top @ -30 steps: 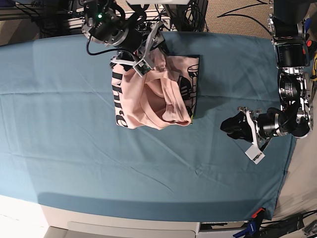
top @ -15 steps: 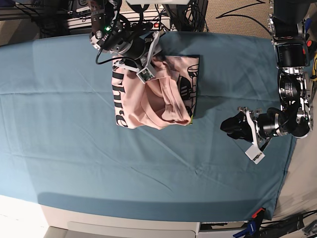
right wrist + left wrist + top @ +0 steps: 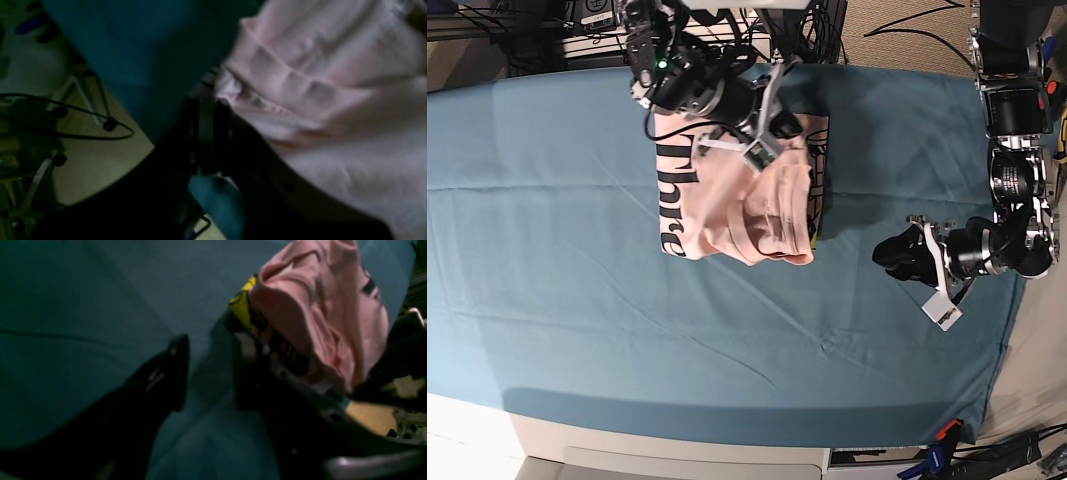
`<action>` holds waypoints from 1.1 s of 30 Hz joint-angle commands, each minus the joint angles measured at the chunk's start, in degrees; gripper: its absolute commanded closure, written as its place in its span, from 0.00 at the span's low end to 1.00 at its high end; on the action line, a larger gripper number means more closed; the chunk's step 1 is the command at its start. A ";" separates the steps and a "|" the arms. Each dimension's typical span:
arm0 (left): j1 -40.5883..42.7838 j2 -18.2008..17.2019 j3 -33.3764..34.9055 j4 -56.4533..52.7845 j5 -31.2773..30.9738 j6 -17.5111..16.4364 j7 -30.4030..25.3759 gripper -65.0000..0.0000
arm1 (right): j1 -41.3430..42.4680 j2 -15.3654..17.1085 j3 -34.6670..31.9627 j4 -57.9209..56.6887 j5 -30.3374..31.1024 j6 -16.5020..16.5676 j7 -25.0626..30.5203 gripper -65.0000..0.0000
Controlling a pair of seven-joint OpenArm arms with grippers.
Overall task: Fold the T-shirt properly
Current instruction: 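Release the folded hem and lift the right gripper away, then move the right gripper beside the shirt's printed side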
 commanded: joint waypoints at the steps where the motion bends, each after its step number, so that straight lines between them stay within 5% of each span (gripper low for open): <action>1: -1.44 -0.79 -0.28 0.87 -1.46 -0.28 -1.07 0.64 | 0.31 -0.33 -1.07 1.11 1.16 0.39 1.75 0.98; 6: -1.44 -0.79 -0.28 0.87 -1.46 -0.28 -1.07 0.64 | 0.31 -0.48 -1.81 1.11 0.42 0.37 2.36 0.93; 11: -1.44 -0.79 -0.28 0.87 -1.46 -0.28 -1.07 0.64 | 0.31 -0.48 -1.81 1.11 -0.48 0.37 3.26 0.53; 18: -1.42 -0.79 -0.28 0.87 -1.44 -0.28 -1.07 0.64 | 3.21 -0.46 -0.07 6.38 -3.67 0.04 3.17 0.50; 25: -1.42 -0.76 -0.26 0.87 -1.05 -0.28 -1.11 0.64 | 8.04 -1.01 19.39 7.98 -3.23 -2.36 6.03 0.50; 29: -1.44 -0.70 -0.26 0.87 -2.45 -0.28 -1.09 0.64 | 14.12 -1.07 33.99 0.42 5.20 -2.34 6.93 0.50; 33: -1.42 -0.13 -0.26 0.87 -2.32 -0.28 -1.07 0.64 | 22.86 -0.44 43.82 -16.00 14.67 -0.61 1.51 0.50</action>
